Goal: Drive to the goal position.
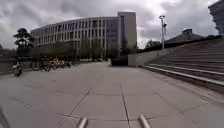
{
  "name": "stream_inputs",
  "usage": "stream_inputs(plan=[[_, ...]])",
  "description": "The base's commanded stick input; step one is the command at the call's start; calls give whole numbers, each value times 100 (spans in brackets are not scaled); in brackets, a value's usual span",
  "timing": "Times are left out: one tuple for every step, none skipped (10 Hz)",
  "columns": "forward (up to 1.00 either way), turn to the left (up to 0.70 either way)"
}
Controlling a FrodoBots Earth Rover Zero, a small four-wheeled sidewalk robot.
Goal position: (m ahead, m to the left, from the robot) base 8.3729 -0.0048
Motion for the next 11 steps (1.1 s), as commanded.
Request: stream_inputs(plan=[[70, 0], [70, 0], [70, 0], [70, 0], [70, 0], [70, 0], [70, 0], [70, 0], [70, 0], [70, 0], [70, 0]])
